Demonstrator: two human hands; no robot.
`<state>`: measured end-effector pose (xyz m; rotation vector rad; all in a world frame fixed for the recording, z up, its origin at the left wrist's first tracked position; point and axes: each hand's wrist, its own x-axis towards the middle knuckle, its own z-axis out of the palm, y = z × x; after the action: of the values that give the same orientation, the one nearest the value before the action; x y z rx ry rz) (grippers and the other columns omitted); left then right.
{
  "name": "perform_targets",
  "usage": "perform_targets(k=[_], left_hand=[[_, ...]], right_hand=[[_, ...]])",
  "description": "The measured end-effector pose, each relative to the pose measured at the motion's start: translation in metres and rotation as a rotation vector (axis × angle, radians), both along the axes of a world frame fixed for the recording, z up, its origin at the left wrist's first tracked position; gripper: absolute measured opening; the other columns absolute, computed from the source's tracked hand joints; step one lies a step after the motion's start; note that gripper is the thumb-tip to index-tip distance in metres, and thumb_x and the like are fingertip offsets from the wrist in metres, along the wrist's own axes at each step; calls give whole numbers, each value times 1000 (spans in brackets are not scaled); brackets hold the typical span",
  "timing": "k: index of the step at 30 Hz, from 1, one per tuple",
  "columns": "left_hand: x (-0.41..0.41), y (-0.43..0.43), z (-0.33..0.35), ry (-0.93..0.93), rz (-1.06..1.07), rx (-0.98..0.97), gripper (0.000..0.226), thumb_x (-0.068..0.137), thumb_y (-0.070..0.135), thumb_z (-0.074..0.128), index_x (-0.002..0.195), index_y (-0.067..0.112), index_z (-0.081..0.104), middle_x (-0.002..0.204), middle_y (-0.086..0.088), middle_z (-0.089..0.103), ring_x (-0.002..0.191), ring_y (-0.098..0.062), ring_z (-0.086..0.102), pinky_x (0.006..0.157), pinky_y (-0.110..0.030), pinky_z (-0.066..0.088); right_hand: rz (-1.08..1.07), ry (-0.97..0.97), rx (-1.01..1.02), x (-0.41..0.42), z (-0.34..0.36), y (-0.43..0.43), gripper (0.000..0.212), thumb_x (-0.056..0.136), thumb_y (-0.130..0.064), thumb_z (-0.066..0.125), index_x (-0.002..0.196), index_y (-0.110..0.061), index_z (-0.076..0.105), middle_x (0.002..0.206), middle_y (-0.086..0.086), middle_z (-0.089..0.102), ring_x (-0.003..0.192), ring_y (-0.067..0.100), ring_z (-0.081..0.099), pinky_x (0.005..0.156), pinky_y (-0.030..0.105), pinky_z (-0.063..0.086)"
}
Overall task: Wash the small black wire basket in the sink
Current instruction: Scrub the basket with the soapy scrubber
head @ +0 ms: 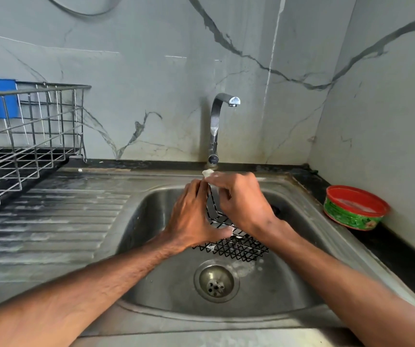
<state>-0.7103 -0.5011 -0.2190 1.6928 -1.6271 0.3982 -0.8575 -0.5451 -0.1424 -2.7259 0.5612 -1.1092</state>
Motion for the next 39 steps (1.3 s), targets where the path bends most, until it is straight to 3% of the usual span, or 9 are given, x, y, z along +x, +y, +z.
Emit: perform_targets(k=[4, 7, 10, 17, 24, 30, 32, 35, 39], left_hand=[[2, 0, 1, 10, 47, 78, 128, 56, 82, 77, 151, 7, 38, 132, -5, 50, 115, -17, 50, 96, -34, 54], [6, -2, 2, 72, 68, 131, 145, 57, 72, 88, 165, 12, 12, 149, -6, 38, 131, -18, 43, 107, -35, 47], [9, 0, 3, 129, 98, 174, 147, 53, 78, 80, 166, 14, 9, 156, -7, 34, 137, -20, 42, 111, -43, 50], [12, -2, 2, 122, 130, 227, 150, 49, 83, 71, 165, 17, 4, 157, -9, 32, 138, -22, 43, 107, -48, 53], [12, -1, 0, 43, 100, 178, 145, 50, 93, 69, 160, 10, 23, 143, -7, 44, 126, -22, 51, 98, -47, 57], [13, -2, 0, 83, 109, 211, 149, 47, 83, 74, 164, 14, 12, 151, -8, 40, 132, -23, 49, 104, -48, 55], [14, -2, 1, 93, 124, 220, 151, 45, 85, 68, 165, 13, 9, 152, -9, 39, 132, -22, 48, 104, -47, 55], [16, -2, 1, 109, 129, 238, 152, 45, 85, 67, 165, 13, 8, 152, -10, 38, 132, -22, 47, 104, -48, 55], [15, -5, -1, 80, 121, 260, 153, 43, 91, 60, 164, 18, 2, 156, -14, 33, 135, -26, 47, 101, -51, 56]], right_hand=[[-68, 25, 22, -11, -4, -16, 44, 83, 8, 50, 111, -13, 76, 110, 12, 76, 94, 25, 74, 78, 39, 62], [-196, 95, 127, -22, -13, -42, 44, 86, 8, 55, 119, -13, 74, 121, 8, 72, 95, 17, 75, 88, 22, 59], [-341, 174, 304, -36, -29, -72, 38, 89, 10, 57, 120, -8, 71, 127, 9, 69, 73, 6, 70, 59, 7, 53], [-364, 122, 273, -29, -34, -73, 36, 87, 12, 57, 116, -2, 72, 122, 14, 71, 95, 22, 73, 85, 30, 61], [-66, 35, 96, 0, -12, -14, 36, 89, 8, 51, 108, -9, 76, 104, 12, 77, 74, 22, 74, 67, 39, 62], [-154, 59, 159, -7, -22, -39, 49, 88, 9, 54, 125, -17, 71, 130, 3, 67, 113, 18, 70, 103, 30, 53], [-247, 108, 254, -17, -27, -57, 45, 91, 8, 56, 127, -15, 68, 130, 5, 67, 100, 14, 72, 93, 18, 54], [-397, 195, 365, -37, -36, -78, 42, 91, 11, 56, 127, -9, 67, 127, 10, 69, 69, 8, 64, 51, 7, 47], [-515, 209, 378, -46, -40, -88, 34, 88, 13, 59, 116, -3, 72, 114, 13, 73, 71, 13, 67, 55, 18, 56]])
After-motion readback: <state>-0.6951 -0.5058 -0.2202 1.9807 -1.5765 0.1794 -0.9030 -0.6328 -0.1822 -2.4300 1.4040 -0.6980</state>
